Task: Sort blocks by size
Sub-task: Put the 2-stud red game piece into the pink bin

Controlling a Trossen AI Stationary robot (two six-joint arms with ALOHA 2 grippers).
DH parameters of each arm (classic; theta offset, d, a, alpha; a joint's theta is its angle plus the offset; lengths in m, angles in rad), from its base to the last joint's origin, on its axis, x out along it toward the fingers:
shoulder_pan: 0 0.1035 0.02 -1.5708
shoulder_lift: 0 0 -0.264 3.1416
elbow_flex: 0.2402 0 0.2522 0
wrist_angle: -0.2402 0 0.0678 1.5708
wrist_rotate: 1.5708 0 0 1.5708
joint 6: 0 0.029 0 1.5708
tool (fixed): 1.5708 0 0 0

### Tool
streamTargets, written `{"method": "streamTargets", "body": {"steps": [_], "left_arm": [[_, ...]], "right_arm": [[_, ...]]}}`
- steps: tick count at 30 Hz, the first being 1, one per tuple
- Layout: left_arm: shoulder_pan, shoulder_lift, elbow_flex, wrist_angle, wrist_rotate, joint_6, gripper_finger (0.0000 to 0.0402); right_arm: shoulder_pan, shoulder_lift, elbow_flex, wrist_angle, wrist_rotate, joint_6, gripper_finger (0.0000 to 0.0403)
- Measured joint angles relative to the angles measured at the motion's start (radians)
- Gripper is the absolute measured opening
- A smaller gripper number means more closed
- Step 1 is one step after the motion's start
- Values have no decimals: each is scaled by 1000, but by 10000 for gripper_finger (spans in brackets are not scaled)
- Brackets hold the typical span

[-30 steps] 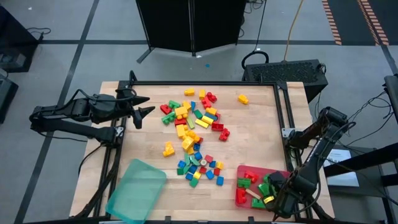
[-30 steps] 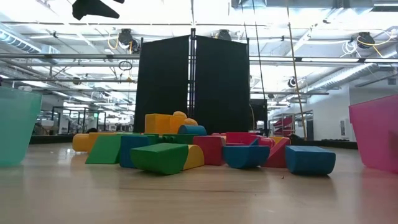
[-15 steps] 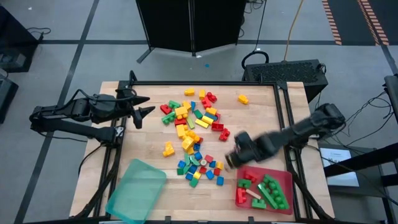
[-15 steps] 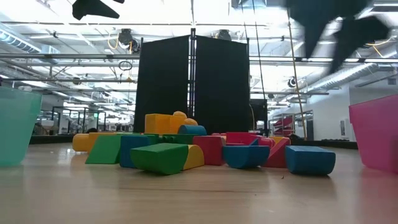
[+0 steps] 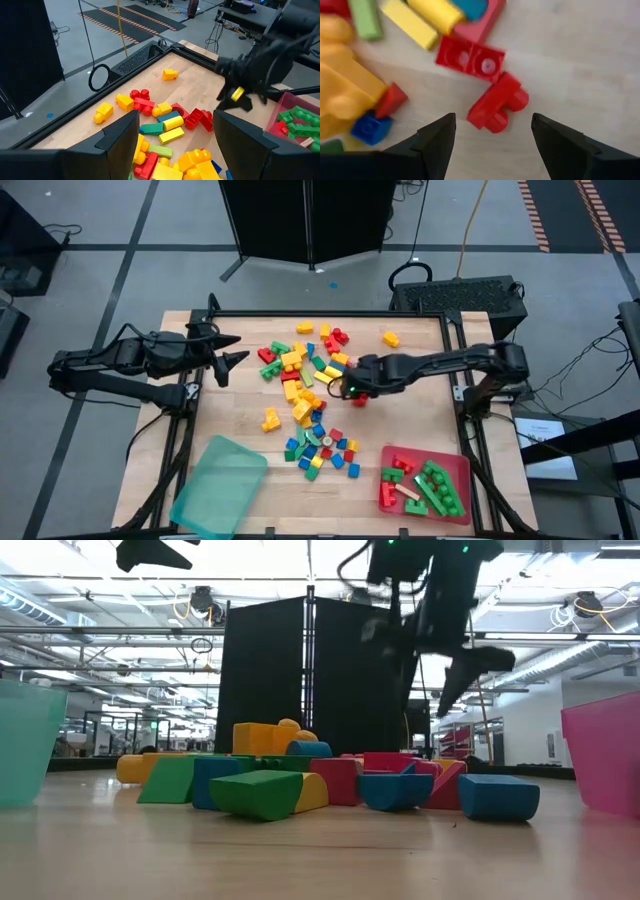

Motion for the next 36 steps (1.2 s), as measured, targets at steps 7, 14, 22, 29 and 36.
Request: {"method": "streamTargets", "body": {"steps": [7, 14, 22, 29, 36], "left_arm": [[0, 0, 0, -2, 0, 4, 255], [0, 0, 0, -2, -3, 8, 255], [0, 0, 0, -2, -4, 6, 255], [0, 0, 0, -2, -4, 6, 255], [0, 0, 0, -1, -4, 6, 255]], "right_arm": [[3, 152, 0, 77, -53, 12, 256], [-21, 239, 2, 81, -85, 38, 244], [-36, 239, 3, 69, -85, 28, 182], [-17, 232, 11, 51, -118, 14, 182], [73, 196, 138, -92, -152, -28, 182]]}}
